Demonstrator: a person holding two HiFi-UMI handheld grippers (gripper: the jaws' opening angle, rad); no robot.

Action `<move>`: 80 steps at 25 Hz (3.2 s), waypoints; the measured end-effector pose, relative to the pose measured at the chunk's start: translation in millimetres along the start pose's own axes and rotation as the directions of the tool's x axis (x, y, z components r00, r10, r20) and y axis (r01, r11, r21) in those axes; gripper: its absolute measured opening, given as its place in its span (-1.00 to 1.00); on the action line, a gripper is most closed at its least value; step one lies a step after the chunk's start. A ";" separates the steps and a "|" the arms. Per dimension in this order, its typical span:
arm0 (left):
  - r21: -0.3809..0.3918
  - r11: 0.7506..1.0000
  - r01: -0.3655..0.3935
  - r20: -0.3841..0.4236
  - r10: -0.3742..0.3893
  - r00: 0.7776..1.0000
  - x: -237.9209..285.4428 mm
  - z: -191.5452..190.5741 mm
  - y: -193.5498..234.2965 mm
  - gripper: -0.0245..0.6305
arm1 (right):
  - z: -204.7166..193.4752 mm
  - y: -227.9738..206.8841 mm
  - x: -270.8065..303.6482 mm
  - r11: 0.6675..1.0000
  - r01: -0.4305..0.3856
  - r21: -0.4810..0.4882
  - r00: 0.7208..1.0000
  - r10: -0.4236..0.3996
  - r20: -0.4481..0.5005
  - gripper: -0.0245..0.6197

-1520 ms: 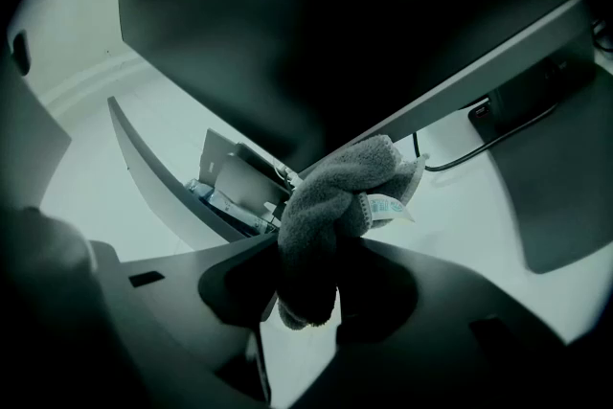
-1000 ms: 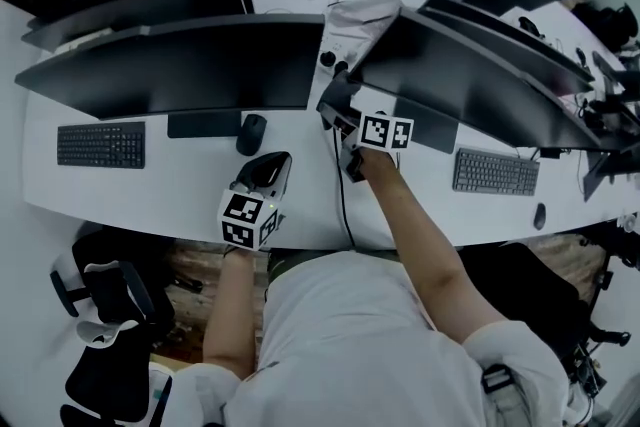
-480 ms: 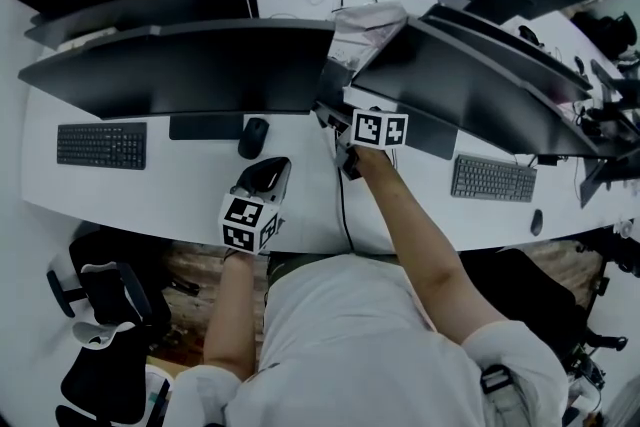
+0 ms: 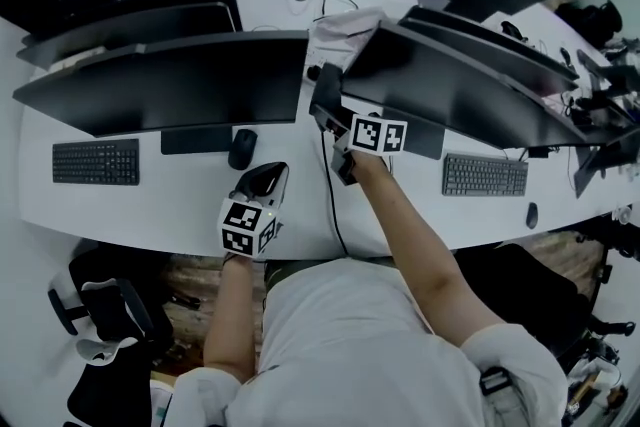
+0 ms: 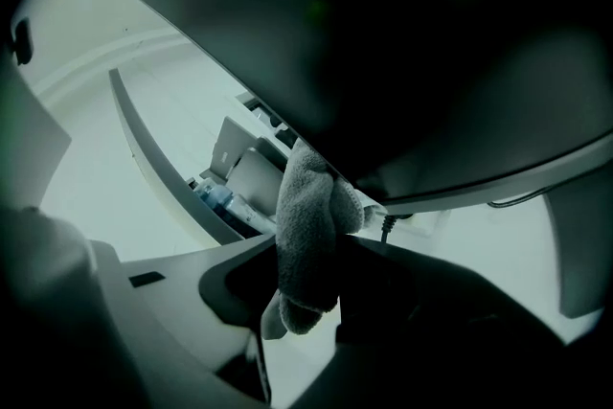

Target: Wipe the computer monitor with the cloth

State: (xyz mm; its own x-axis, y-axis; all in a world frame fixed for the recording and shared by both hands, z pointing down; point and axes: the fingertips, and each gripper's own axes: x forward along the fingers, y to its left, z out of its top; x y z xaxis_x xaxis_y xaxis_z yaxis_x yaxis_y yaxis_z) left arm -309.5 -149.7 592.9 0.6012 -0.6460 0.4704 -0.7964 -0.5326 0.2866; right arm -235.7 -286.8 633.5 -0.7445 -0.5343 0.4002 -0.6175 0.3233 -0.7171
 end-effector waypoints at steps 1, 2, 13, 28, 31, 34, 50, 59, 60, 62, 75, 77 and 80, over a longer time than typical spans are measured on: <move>0.003 1.000 0.004 0.002 -0.004 1.000 1.0 1.4 -1.8 -0.92 | 2.1 1.7 -2.6 1.000 -0.003 0.004 1.000 0.003 0.009 -0.44; 0.007 1.000 0.008 0.005 -0.008 1.000 1.9 2.7 -3.4 -0.92 | 4.2 3.5 -5.5 1.000 -0.006 0.007 1.000 0.006 0.019 -0.44; 0.052 0.998 0.022 0.028 -0.024 0.999 3.2 22.2 -19.0 -0.92 | 40.3 43.7 -41.7 0.996 -0.082 0.031 0.985 0.076 0.155 -0.45; 0.126 0.991 0.034 0.075 -0.044 0.996 -4.1 59.2 -37.2 -0.92 | 91.7 103.7 -78.7 0.985 -0.175 0.009 0.944 0.165 0.286 -0.46; 0.141 0.990 0.032 0.081 -0.044 0.996 -7.4 67.0 -39.9 -0.92 | 101.8 116.1 -85.9 0.981 -0.194 0.002 0.933 0.184 0.311 -0.46; 0.163 0.986 0.033 0.086 -0.048 0.995 -11.6 76.0 -45.2 -0.92 | 113.0 131.2 -94.6 0.977 -0.215 -0.010 0.919 0.206 0.336 -0.46; 0.221 0.975 0.022 0.099 -0.045 0.994 -21.4 95.5 -67.4 -0.92 | 156.5 188.4 -134.2 0.941 -0.331 -0.066 0.845 0.326 0.423 -0.46; 0.228 0.974 0.018 0.102 -0.042 0.994 -18.8 99.7 -82.5 -0.92 | 169.4 194.5 -154.6 0.918 -0.396 -0.020 0.814 0.361 0.455 -0.46; 0.229 0.973 0.020 0.100 -0.044 0.994 -18.0 99.7 -84.4 -0.92 | 170.4 194.5 -156.6 0.913 -0.408 -0.008 0.809 0.365 0.460 -0.46; 0.232 0.972 0.024 0.097 -0.048 0.994 -15.9 99.1 -88.1 -0.92 | 172.2 196.3 -161.4 0.900 -0.437 0.004 0.795 0.384 0.470 -0.46; 0.249 0.967 0.046 0.077 -0.067 0.995 3.0 95.8 -122.8 -0.92 | 173.1 176.9 -203.3 0.848 -0.517 0.116 0.764 0.396 0.510 -0.46; 0.252 0.966 0.052 0.074 -0.073 0.995 6.5 95.5 -130.0 -0.92 | 173.2 173.8 -210.9 0.840 -0.526 0.131 0.759 0.394 0.518 -0.46; 0.254 0.965 0.062 0.067 -0.082 0.994 11.3 94.5 -139.8 -0.92 | 176.6 165.2 -224.9 0.837 -0.527 0.151 0.749 0.372 0.548 -0.46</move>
State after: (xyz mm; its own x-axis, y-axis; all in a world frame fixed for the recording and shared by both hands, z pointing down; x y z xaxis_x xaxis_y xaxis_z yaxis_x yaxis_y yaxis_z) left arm -185.2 -134.3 479.3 0.6674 -0.6356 0.3880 -0.7146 -0.6932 0.0935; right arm -125.5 -251.1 324.2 -0.6482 -0.7080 -0.2802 -0.0862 0.4339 -0.8968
